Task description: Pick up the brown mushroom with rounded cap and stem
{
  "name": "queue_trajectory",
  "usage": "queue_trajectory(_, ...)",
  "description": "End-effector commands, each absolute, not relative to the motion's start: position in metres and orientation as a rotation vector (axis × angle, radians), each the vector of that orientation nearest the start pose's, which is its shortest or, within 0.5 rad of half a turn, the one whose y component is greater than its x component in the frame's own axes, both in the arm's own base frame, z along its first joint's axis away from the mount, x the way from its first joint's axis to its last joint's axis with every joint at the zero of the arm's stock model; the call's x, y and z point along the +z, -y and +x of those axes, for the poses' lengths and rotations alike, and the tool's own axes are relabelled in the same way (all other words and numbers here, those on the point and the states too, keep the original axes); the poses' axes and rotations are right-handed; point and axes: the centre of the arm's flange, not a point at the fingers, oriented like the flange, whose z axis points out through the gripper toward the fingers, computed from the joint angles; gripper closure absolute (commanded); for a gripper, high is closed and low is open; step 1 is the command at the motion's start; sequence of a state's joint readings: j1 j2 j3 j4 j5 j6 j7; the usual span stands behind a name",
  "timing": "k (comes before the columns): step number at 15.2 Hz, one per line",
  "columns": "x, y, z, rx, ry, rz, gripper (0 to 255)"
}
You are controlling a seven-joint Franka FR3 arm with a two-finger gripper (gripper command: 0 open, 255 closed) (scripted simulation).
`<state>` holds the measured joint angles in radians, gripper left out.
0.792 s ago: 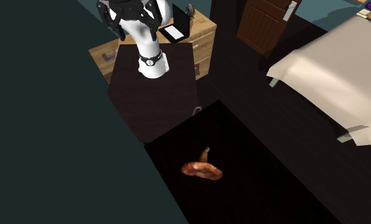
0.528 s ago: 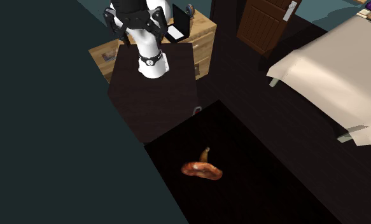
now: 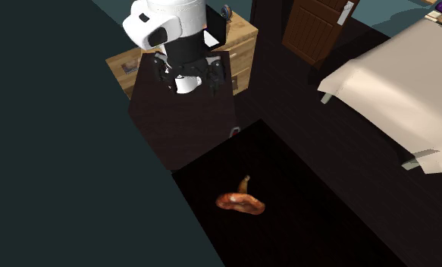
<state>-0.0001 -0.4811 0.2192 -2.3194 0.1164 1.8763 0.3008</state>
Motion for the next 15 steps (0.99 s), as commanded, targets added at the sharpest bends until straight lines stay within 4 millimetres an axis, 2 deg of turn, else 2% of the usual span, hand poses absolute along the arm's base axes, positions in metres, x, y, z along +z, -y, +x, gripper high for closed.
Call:
queue_trajectory(1,0.508,-0.122,0.417,-0.056,-0.217,-3.125,0)
queue_trajectory(15,0.423,-0.218,0.55,-0.154,-0.23,-3.191,0)
